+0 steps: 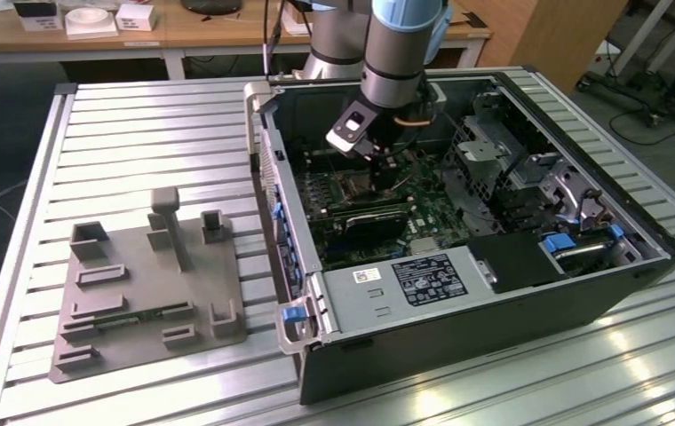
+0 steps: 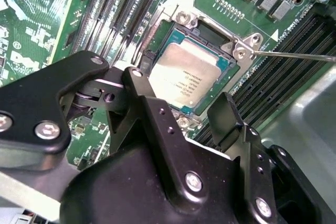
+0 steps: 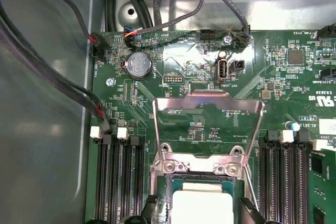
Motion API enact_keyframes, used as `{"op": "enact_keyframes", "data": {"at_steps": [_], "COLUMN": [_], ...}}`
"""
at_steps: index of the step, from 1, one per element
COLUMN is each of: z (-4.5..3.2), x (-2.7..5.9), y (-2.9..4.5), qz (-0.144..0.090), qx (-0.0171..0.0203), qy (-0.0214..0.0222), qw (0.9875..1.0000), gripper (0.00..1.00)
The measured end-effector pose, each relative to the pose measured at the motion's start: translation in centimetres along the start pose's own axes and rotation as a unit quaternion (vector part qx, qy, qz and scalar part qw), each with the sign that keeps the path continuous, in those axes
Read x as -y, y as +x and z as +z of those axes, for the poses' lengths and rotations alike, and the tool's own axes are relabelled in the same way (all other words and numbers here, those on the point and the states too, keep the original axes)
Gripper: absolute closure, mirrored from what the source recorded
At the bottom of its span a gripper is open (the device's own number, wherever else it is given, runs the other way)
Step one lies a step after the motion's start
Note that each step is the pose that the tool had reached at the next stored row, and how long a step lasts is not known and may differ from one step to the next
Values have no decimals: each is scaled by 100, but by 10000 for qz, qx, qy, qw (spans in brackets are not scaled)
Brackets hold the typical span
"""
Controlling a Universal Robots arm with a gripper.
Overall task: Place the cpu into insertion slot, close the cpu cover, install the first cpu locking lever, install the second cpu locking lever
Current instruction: 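Place the cpu into insertion slot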
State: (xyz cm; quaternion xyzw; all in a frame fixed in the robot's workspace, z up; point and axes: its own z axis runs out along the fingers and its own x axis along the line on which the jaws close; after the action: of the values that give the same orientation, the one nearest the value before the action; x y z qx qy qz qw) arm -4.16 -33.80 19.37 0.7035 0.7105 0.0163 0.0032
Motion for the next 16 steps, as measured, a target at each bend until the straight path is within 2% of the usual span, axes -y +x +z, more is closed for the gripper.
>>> {"op": "enact_keyframes", "data": {"at_steps": [8,16], "z": [21,28], "x": [34,35], "y": [4,38], "qz": [1,2], "qx": [-13,-52], "qy": [0,0], "qw": [10000,10000], "gripper": [31,31]}}
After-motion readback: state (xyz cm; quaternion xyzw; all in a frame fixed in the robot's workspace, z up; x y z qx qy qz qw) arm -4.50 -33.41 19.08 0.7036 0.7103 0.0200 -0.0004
